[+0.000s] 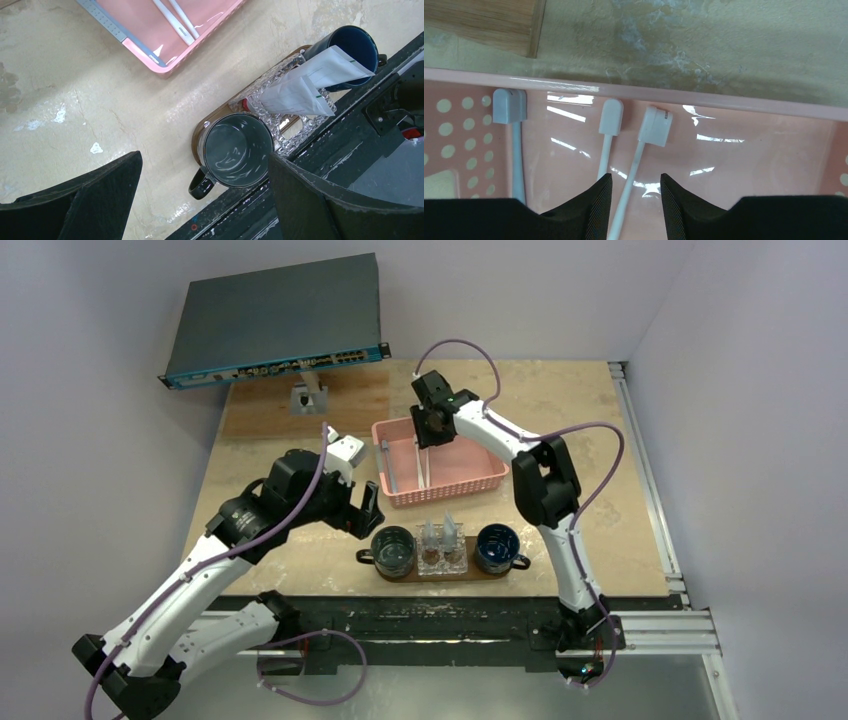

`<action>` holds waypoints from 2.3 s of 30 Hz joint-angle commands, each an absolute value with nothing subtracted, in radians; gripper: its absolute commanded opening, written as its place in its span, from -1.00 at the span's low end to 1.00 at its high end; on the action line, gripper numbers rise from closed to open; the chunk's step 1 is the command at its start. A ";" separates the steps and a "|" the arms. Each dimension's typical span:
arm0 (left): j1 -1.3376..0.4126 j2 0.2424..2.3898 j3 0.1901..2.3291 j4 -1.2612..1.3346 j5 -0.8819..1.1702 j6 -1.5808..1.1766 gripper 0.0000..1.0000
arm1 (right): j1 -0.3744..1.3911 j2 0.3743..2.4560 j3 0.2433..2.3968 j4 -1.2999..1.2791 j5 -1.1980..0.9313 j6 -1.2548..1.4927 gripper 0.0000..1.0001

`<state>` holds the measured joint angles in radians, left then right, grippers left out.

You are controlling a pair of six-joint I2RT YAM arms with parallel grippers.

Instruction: Prepare toiletry sets of a toothbrush and toothpaste on the tray

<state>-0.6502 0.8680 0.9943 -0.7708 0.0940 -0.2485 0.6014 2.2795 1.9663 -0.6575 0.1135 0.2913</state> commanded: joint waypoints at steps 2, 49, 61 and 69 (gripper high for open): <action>-0.647 0.871 1.000 -0.735 0.075 -0.232 0.92 | 0.600 2.302 2.021 -0.635 0.144 0.304 -0.17; -0.644 0.843 1.003 -0.718 0.097 -0.255 0.92 | 0.600 1.837 1.679 -0.427 0.194 0.351 -1.00; -0.644 0.860 1.084 -0.699 0.194 -0.321 0.92 | 0.600 1.521 1.525 -0.346 0.164 0.347 -1.00; -0.644 0.885 1.180 -0.732 0.286 -0.388 0.92 | 0.600 1.349 1.453 -0.377 -0.015 0.259 -1.00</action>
<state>-0.6483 0.8726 1.1011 -0.7444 0.2184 -0.3321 0.6014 1.4292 1.4895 -0.3874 0.0929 0.3260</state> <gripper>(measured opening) 0.958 0.012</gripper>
